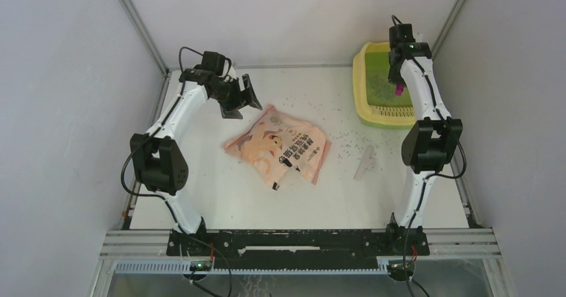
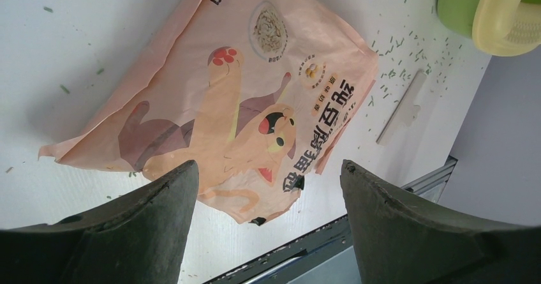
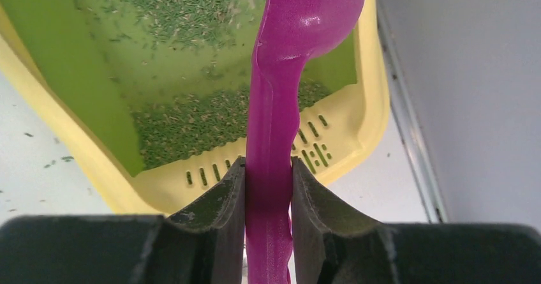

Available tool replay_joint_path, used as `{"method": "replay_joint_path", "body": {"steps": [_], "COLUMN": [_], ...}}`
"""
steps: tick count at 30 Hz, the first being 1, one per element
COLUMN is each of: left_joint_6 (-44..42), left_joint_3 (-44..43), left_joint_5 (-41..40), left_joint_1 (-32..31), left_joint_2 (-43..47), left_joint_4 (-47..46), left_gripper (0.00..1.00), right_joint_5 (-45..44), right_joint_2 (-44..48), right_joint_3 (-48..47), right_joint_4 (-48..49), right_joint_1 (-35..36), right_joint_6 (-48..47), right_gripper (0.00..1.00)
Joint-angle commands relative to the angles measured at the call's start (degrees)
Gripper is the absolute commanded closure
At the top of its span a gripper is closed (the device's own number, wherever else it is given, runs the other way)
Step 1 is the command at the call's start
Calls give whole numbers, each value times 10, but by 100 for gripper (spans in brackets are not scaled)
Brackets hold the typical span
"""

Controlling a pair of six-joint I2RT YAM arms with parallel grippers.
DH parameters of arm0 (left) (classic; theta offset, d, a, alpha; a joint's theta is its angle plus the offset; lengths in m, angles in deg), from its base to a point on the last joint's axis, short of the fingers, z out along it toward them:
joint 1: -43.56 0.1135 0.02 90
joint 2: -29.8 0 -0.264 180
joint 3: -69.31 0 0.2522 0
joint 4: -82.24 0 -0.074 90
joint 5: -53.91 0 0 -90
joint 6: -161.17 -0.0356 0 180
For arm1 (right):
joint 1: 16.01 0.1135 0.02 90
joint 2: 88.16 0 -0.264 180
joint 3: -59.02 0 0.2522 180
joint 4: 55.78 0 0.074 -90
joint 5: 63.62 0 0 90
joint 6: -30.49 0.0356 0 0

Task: Fill the litter box with clean litter
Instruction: Pour the cat litter into the litter box.

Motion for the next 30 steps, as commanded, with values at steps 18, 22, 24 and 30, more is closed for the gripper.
{"method": "replay_joint_path", "body": {"steps": [18, 22, 24, 30], "left_joint_6": [-6, -6, -5, -7], "left_joint_3": [13, 14, 13, 9], "left_joint_5": [-12, -12, -10, -17], "left_joint_1": [-3, -4, -3, -1], "left_joint_2": [17, 17, 19, 21], "left_joint_4": [1, 1, 2, 5], "left_gripper": [14, 14, 14, 14], "right_joint_5": [-70, -72, -46, 135], "right_joint_2": [51, 52, 58, 205], "right_joint_3": [54, 52, 54, 160], "right_joint_4": [4, -11, -20, 21], "right_joint_1": [56, 51, 46, 44], "right_joint_6": [-34, -40, -30, 2], "right_gripper": [100, 100, 100, 100]}}
